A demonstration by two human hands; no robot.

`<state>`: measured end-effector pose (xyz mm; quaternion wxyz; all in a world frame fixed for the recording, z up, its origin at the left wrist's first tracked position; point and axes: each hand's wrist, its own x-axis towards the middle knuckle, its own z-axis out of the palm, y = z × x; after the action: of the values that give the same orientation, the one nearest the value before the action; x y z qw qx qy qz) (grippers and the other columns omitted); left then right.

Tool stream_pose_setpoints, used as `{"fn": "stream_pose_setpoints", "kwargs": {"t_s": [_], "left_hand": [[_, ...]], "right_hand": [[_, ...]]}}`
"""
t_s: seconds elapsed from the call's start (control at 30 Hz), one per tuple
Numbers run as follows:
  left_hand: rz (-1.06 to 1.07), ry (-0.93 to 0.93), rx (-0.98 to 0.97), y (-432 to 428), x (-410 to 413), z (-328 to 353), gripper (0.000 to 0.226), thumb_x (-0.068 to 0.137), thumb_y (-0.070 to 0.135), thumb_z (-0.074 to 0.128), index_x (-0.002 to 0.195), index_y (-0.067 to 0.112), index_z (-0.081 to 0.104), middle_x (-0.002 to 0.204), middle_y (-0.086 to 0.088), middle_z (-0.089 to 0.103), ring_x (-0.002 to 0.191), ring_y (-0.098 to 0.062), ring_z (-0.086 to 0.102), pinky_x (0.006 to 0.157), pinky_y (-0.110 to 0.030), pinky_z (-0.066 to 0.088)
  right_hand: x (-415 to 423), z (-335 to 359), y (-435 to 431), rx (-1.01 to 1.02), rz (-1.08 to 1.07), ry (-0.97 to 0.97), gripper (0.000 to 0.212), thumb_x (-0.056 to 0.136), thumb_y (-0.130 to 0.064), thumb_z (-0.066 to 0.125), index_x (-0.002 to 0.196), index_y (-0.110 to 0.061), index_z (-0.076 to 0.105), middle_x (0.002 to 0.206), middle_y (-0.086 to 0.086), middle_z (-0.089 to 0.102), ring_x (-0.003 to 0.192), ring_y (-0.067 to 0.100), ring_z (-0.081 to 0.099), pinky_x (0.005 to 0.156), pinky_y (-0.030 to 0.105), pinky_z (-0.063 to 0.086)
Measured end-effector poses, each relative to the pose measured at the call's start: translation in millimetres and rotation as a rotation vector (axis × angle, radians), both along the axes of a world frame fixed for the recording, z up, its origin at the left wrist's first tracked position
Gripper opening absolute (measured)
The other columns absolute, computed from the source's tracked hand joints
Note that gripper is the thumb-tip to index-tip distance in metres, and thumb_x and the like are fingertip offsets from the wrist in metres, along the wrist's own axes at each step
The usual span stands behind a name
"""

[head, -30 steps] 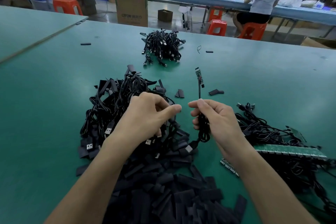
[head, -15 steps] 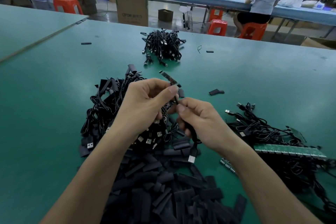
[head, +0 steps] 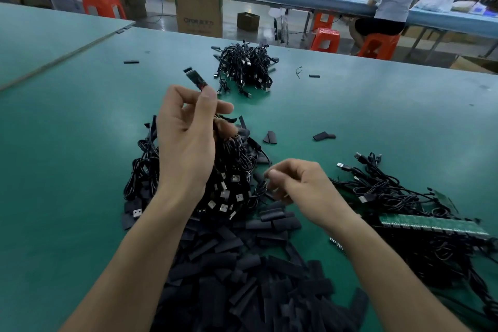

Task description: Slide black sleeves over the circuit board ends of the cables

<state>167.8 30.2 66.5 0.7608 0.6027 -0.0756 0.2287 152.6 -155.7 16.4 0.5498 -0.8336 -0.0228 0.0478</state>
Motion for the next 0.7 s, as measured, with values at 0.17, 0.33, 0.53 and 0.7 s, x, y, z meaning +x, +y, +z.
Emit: {"fn": "stream_pose_setpoints", "kwargs": {"t_s": [0.17,0.33,0.53,0.7], "left_hand": [[-0.004,-0.122,0.011,-2,-2,2,0.027,0.105,0.035,0.046,0.079,0.027,0.045,0.066,0.001,0.055,0.042,-0.007,0.036,0.044,-0.021,0.036],[-0.062,-0.069,0.008,-5,-1,0,0.028,0.103,0.038,0.047,0.079,0.026,0.039,0.06,0.007,0.043,0.051,-0.013,0.032,0.042,-0.019,0.028],[-0.092,-0.045,0.055,-5,1,-6,0.019,0.106,0.038,0.044,0.093,0.025,0.039,0.063,-0.003,0.062,0.039,-0.007,0.031,0.04,-0.018,0.028],[-0.06,-0.035,0.117,-5,1,-6,0.012,0.104,0.03,0.053,0.093,0.026,0.048,0.075,-0.002,0.073,0.038,-0.002,0.034,0.04,-0.019,0.027]], "right_hand": [[-8,0,9,-0.291,0.253,0.038,0.006,0.085,-0.024,0.078,0.088,-0.027,0.073,0.069,-0.012,0.067,0.062,-0.001,0.059,0.062,0.013,0.047],[-15,-3,27,-0.434,0.417,0.008,0.024,0.075,-0.026,0.084,0.096,-0.03,0.072,0.083,-0.011,0.065,0.078,0.002,0.056,0.075,0.024,0.052],[-24,-7,36,-0.596,0.542,-0.084,0.023,0.083,-0.029,0.074,0.104,-0.036,0.065,0.101,-0.014,0.061,0.101,0.008,0.052,0.089,0.034,0.051],[-21,-8,36,-0.569,0.501,-0.127,0.009,0.093,-0.032,0.066,0.1,-0.032,0.07,0.1,-0.01,0.066,0.101,0.012,0.056,0.091,0.038,0.051]]}}
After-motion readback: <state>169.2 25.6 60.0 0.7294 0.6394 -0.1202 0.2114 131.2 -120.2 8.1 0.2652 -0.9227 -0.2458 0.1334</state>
